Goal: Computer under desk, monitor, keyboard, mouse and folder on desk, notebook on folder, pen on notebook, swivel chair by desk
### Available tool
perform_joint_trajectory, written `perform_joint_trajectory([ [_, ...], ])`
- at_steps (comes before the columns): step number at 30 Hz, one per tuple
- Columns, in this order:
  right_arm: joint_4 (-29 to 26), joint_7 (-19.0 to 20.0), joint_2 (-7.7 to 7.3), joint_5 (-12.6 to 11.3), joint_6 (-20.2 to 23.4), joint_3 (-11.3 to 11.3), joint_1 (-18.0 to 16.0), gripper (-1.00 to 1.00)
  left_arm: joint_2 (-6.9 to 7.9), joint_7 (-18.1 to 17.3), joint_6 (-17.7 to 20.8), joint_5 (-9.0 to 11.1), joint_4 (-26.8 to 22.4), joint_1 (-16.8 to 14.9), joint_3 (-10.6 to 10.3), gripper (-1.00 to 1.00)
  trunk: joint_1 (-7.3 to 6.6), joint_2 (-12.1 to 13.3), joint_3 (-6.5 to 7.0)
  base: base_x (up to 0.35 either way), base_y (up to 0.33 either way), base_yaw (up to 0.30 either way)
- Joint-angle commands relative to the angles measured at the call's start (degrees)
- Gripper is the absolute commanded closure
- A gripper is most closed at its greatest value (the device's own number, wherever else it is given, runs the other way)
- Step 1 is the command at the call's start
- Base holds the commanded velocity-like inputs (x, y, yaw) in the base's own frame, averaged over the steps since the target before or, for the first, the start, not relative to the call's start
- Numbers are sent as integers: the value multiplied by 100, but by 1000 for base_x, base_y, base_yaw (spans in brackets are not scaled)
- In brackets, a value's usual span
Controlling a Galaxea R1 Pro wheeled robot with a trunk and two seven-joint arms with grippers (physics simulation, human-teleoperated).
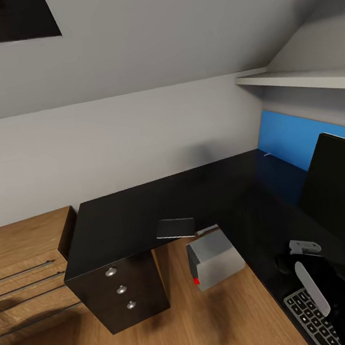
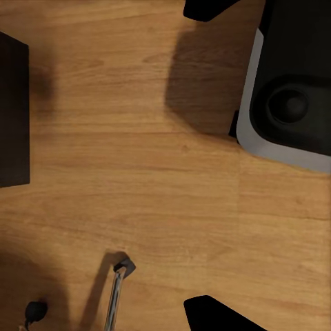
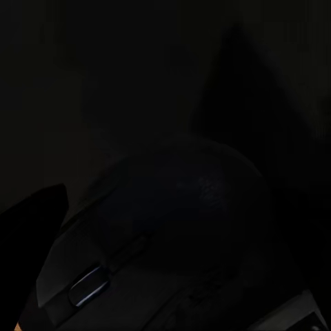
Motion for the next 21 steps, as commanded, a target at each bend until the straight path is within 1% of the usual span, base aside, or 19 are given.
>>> perform_joint_trajectory([
  [1,-7,-31,-1,-70,14,0,-3,100,-3,-59,-1,19,-9,3,46,-100,1,-4,-5,0,0,0],
  [5,-7,-31,-1,-70,14,-2,-3,100,-6,-57,2,19,-9,3,47,-100,1,-4,-5,0,0,0],
  [21,-7,-31,-1,-69,14,-3,-3,100,-8,-51,6,19,-9,3,47,-100,352,-646,-293,0,0,0],
])
